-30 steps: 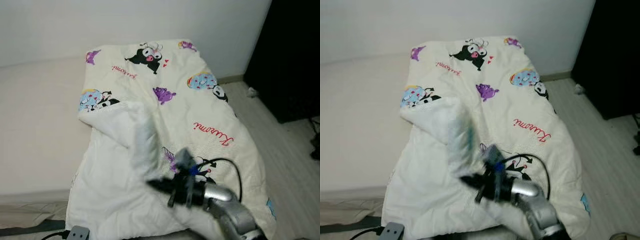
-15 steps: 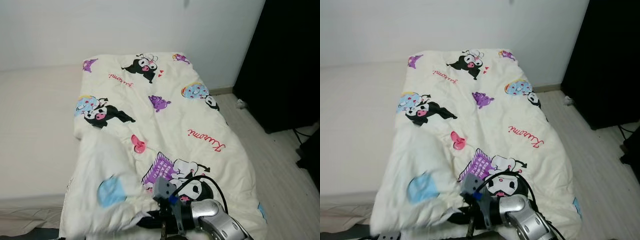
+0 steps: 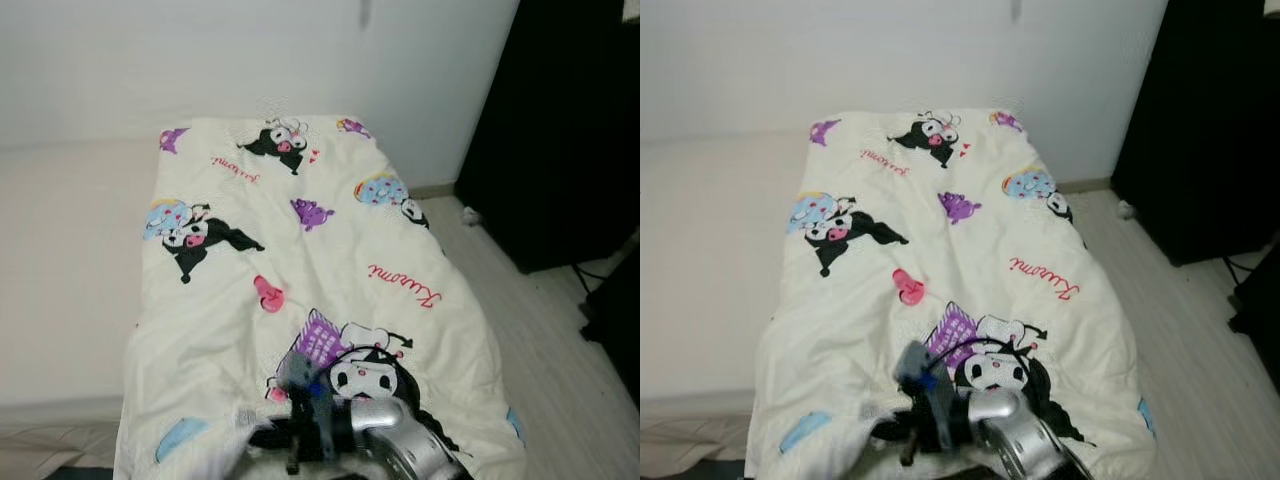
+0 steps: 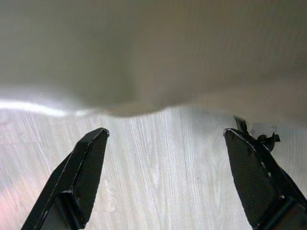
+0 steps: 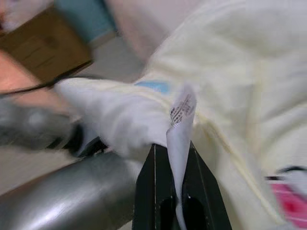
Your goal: Clean up the room
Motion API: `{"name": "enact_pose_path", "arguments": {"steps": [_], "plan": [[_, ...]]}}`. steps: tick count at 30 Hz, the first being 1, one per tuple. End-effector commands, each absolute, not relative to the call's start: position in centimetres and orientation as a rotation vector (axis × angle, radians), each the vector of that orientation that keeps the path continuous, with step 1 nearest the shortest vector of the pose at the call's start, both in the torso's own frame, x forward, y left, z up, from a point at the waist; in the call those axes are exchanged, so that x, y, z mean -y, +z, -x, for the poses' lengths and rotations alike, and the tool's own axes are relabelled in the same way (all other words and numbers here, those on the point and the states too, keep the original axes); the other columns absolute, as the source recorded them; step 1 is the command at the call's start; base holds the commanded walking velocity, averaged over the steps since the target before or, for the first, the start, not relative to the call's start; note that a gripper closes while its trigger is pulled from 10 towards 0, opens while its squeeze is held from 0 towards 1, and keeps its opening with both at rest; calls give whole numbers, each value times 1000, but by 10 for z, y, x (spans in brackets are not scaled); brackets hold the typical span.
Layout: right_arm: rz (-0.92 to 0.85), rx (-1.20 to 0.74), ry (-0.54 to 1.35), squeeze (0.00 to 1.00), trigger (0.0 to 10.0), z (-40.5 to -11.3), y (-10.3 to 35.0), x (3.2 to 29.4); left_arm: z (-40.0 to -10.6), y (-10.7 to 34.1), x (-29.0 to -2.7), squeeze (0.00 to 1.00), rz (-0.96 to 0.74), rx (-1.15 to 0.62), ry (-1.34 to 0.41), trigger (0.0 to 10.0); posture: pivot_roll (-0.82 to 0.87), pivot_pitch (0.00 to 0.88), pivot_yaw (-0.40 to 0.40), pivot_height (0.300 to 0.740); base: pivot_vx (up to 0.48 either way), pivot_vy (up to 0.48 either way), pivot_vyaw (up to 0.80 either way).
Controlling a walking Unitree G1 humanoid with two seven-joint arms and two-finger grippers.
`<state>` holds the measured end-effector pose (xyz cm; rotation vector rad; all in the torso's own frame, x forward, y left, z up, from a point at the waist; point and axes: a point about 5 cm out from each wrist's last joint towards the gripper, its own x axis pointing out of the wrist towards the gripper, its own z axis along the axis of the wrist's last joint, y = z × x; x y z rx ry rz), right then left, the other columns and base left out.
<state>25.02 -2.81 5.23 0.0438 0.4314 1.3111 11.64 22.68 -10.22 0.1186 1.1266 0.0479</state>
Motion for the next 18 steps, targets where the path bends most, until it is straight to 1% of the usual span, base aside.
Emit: {"name": "enact_pose_path", "arguments": {"steps": [1, 2, 3, 6, 7, 10, 12, 13, 16, 18], "plan": [[-81, -439, 1267, 365, 10000, -252, 48, 29, -119, -105, -209, 0, -81, -1126, 9, 10000, -118, 73, 22, 485, 0, 0, 0], [-81, -439, 1267, 365, 10000, -252, 48, 29, -119, -105, -209, 0, -81, -1126, 9, 10000, -118, 73, 22, 485, 0, 0, 0], [-101, -436, 1265, 984, 10000, -253, 48, 27, -119, -105, -210, 0, -81, -1126, 10, 10000, -118, 72, 21, 485, 0, 0, 0], [-130, -437, 1272, 1000, 10000, -252, 48, 25, -119, -105, -209, 0, -80, -1126, 12, 10000, -118, 68, 17, 485, 0, 0, 0], [-160, -448, 1313, 1000, 10000, -246, 47, 22, -121, -105, -209, 0, -79, -1124, 15, 10000, -119, 62, 12, 485, 0, 0, 0], [-167, -469, 1353, 1000, 10000, -241, 45, 22, -121, -105, -208, 0, -77, -1123, 16, 10000, -123, 56, 7, 485, 0, 0, 0], [-170, -516, 1435, 1000, 10000, -229, 39, 22, -122, -105, -207, 0, -76, -1123, 16, 10000, -125, 55, 5, 485, 0, 0, 0], [-170, -516, 1435, 1000, 10000, -229, 39, 22, -122, -105, -207, 0, -76, -1123, 16, 10000, -125, 55, 5, 485, 0, 0, 0], [-221, -567, 1527, 1000, 10000, -217, 36, 28, -122, -105, -205, 0, -73, -1125, 16, 10000, -128, 51, 2, 485, 0, 0, 0], [-221, -567, 1527, 1000, 10000, -217, 36, 28, -122, -105, -205, 0, -73, -1125, 16, 10000, -128, 51, 2, 485, 0, 0, 0]]}}
